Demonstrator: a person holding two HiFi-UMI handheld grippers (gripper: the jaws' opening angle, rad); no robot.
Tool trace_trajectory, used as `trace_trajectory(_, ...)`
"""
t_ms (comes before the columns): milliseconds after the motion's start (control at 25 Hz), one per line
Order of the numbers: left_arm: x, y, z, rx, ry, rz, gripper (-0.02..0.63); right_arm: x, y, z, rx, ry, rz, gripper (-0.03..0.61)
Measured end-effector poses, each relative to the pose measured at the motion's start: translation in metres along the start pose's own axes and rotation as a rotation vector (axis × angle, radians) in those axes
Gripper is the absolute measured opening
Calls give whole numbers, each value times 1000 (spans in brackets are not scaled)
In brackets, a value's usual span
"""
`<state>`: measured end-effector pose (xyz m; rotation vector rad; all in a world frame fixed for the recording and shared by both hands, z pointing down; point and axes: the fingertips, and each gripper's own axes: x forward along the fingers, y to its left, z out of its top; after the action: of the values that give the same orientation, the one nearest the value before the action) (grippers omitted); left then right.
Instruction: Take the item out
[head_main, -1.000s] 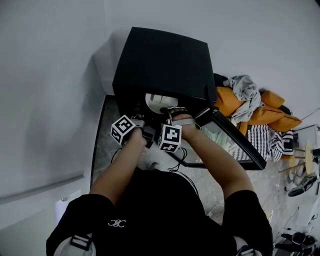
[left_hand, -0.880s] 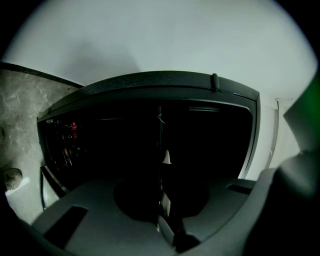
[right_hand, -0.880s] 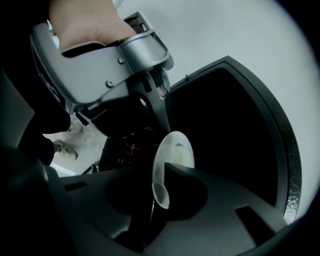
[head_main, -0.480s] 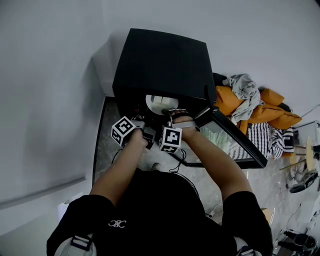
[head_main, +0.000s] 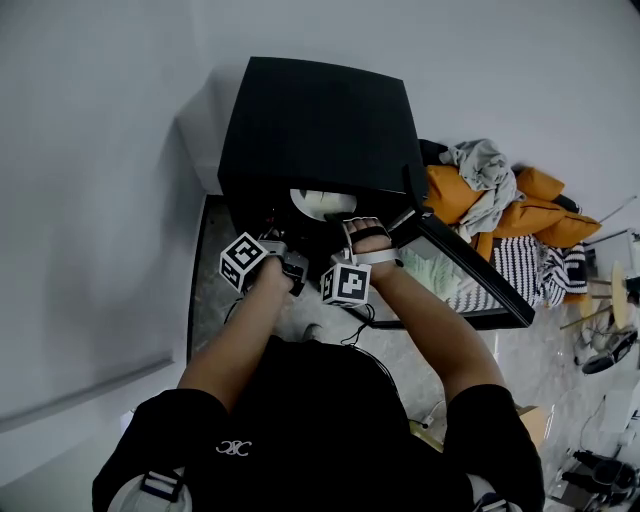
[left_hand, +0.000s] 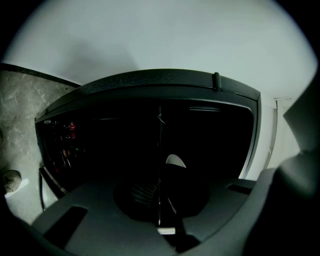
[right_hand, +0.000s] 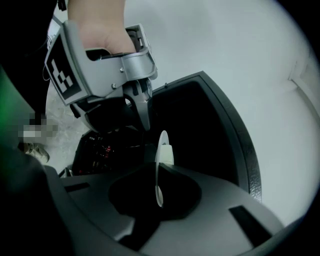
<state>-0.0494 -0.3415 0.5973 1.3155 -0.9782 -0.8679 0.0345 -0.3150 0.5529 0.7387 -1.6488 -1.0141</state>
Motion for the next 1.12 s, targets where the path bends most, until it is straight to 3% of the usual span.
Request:
trace_trajectory(160,-1,-3,1,4,-4,-9,28,-15,-4,2,-4,-10,-56,21)
trace_trajectory(560,13,-7,9,23,-23,-43,28,-60,-21,15,1,-46,-92,21)
trace_trajectory(920,36,-10,20,94,-49,-72,29,-85,-30,5,37,-30,-85,21)
trace_trajectory(1120,43,-13,20,160,-22,-77,29,-81,-8,-14,101,-12,-78,21)
